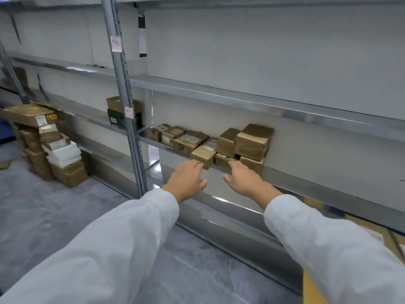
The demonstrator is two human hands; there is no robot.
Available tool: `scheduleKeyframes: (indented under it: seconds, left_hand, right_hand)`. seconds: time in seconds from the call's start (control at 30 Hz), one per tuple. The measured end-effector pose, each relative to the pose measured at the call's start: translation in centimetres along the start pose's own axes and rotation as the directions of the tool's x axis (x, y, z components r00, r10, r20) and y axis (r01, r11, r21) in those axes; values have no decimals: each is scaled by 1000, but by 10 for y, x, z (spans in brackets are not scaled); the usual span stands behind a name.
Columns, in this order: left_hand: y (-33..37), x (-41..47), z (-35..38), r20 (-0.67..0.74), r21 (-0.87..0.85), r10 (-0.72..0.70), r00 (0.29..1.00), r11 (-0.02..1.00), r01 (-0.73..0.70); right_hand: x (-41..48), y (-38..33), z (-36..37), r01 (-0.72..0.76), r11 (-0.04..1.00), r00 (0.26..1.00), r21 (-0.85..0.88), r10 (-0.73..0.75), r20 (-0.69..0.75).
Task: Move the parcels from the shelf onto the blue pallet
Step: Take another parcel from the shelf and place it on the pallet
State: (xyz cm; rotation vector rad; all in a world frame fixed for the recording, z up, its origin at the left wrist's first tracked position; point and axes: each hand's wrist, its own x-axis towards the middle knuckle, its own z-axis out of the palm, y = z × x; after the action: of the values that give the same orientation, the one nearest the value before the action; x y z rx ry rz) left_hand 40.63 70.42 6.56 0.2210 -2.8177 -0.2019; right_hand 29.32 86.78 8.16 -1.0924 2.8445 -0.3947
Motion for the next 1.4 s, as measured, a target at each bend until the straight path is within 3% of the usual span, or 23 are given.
scheduleKeyframes:
  seconds: [0.33, 0.93, 1.4]
  left_hand:
    - [-41, 64, 22, 10, 10, 140, 990, 990, -140]
    - [-104, 261, 91, 96, 33, 238, 966, 970, -242]
    - [-159, 382, 148, 138, -52, 382, 914, 924, -378]
  right_hand:
    - [64, -2, -1, -53, 993, 999, -110, 53, -3]
    - [273, 47, 26, -185, 971, 983, 153, 183, 27]
    - [378, 65, 49, -422, 907, 905, -5, 421, 56]
